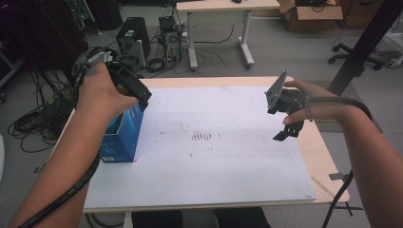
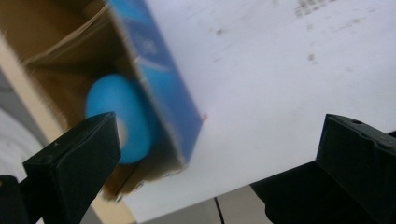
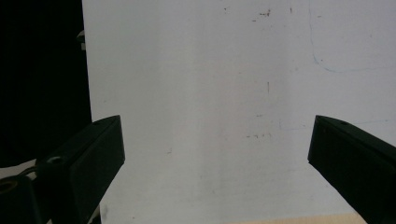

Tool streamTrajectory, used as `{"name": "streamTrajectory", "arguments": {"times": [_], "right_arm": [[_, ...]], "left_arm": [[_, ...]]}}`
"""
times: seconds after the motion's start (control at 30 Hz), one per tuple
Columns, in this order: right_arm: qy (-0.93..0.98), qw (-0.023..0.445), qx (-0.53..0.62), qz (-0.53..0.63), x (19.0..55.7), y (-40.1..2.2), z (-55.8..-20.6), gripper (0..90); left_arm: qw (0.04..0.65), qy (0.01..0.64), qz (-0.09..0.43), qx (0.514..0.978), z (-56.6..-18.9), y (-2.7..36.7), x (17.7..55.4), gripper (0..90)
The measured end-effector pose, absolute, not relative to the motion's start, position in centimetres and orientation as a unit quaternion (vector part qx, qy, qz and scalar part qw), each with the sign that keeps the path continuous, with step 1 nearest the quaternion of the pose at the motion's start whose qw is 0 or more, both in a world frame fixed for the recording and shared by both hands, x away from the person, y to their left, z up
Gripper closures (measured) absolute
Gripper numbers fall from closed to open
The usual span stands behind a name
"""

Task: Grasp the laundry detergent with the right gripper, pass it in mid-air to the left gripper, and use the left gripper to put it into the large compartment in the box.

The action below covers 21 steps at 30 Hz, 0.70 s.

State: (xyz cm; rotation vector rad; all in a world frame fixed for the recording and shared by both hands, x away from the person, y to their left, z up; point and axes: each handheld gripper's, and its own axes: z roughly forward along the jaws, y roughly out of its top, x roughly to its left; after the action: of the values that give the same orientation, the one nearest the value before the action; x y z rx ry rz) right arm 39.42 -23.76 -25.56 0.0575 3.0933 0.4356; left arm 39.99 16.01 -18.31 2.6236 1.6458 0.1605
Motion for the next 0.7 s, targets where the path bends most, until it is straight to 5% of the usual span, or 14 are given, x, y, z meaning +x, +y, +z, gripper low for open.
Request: {"name": "streamTrajectory", "arguments": {"times": [0.33, 0.7], "right_arm": [[0.99, 0.01, 0.016, 0.138, 39.5, -23.4, -25.2, 3.8], [0.991, 0.008, 0.009, 0.134, 39.5, -23.4, -25.1, 4.0]], "left_arm": [[0.032, 0.434, 0.02, 0.9, -17.9, 11.7, 39.7, 0.2], [0.052, 0.173, 0.013, 0.984, -18.2, 6.8, 37.5, 0.2]]}}
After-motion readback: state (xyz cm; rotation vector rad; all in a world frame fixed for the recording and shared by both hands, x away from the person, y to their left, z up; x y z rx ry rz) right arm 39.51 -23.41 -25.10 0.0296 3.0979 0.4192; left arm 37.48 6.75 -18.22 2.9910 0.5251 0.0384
